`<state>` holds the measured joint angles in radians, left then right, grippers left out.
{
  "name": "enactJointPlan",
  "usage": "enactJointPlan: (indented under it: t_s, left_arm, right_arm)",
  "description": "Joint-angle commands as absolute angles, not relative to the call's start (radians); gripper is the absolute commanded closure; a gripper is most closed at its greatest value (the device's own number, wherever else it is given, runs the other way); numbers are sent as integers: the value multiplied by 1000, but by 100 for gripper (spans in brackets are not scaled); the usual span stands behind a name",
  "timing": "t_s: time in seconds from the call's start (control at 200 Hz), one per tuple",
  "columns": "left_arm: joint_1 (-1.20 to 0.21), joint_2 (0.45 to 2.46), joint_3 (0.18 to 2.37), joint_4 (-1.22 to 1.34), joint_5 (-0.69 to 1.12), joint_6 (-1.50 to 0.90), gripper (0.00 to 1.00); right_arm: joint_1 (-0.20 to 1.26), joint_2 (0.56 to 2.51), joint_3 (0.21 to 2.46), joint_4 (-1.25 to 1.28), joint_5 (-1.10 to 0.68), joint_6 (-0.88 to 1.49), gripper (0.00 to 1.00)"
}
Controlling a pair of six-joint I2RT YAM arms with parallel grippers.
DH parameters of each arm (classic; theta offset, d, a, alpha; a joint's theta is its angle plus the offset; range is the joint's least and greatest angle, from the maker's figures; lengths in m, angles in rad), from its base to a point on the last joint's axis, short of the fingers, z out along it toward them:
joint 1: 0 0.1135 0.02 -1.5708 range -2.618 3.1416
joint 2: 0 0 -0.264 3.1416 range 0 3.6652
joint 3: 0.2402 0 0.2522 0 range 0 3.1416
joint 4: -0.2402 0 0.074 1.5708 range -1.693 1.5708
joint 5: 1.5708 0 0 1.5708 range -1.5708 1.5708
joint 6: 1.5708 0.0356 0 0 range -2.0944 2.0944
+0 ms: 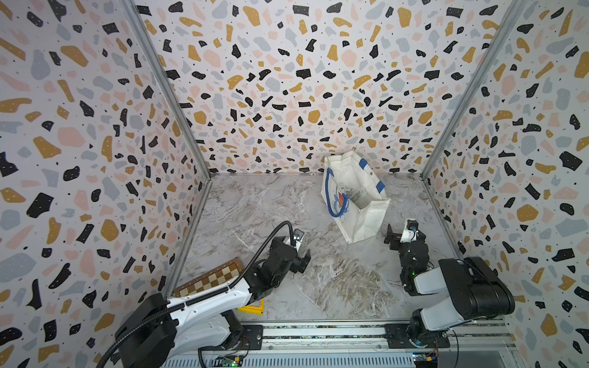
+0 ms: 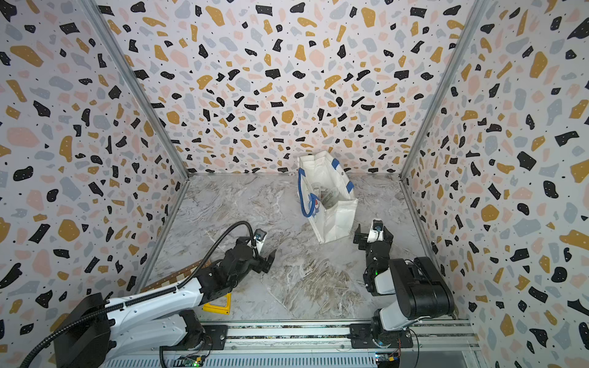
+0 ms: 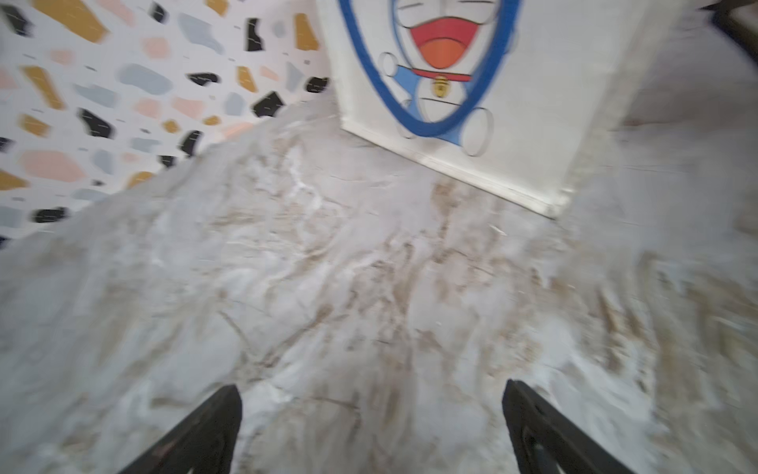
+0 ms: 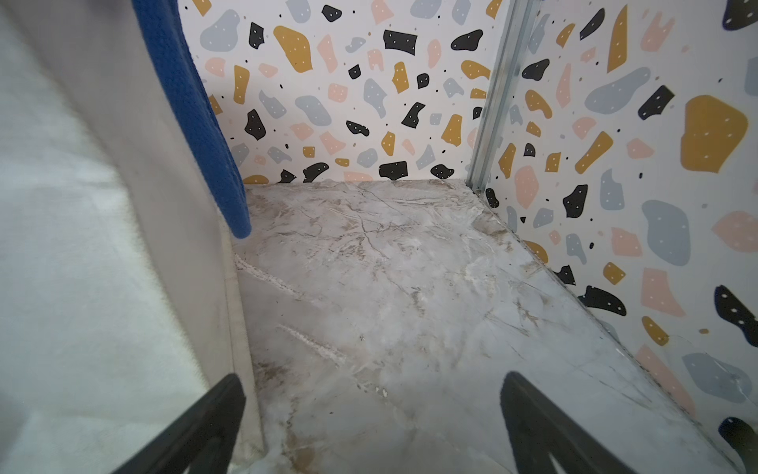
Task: Put the compass set into the canvas bag
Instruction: Reset both arms
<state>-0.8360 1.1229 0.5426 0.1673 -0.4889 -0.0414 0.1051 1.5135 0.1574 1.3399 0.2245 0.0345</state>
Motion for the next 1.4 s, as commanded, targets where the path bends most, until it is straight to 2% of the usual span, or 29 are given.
enactJointPlan:
  t_s: [0.0,0.215,0.34,0.425,0.491,0.561,0.631,0.881,1.046,1.181,1.276,1.332,1.392]
  left_arm:
    - [-726,1155,634,192,-737,43,0]
    - [-439,1261,653,221,-633,42,0]
    - [-292,1324,673,180,-465,4,0]
    - [-232,1362,618,316,-404,4,1]
    - [-168,1385,588,362,-269,-48,0]
    - [-157,1420,517,515,-284,-63,1]
    - [-158,1389,516,471,-246,-49,0]
    - [-161,1250,292,750,-203,-30,1]
    - [-109,1301,401,592,-186,-76,0]
    - [-109,1312,417,578,-156,-65,0]
    - [-113,1288,441,480,-68,48,0]
    - [-120,1282,449,437,-126,102,1]
    - [-115,1266,393,560,-187,102,0]
  right_arm:
    - [110,1508,167,1374,233,21,1]
    - [114,1510,170,1372,236,20,1]
    - [114,1510,169,1371,236,18,1]
    - [114,1510,170,1371,236,18,1]
    - [114,1509,169,1371,236,17,1]
    - [114,1510,169,1371,237,17,1]
    - [114,1510,170,1371,236,18,1]
    - [114,1511,170,1372,238,18,1]
    - [114,1511,170,1371,238,18,1]
    - [114,1510,170,1371,238,18,1]
    - [115,1510,169,1371,238,18,1]
    - [114,1509,169,1371,238,17,1]
    - [114,1510,169,1371,238,18,1]
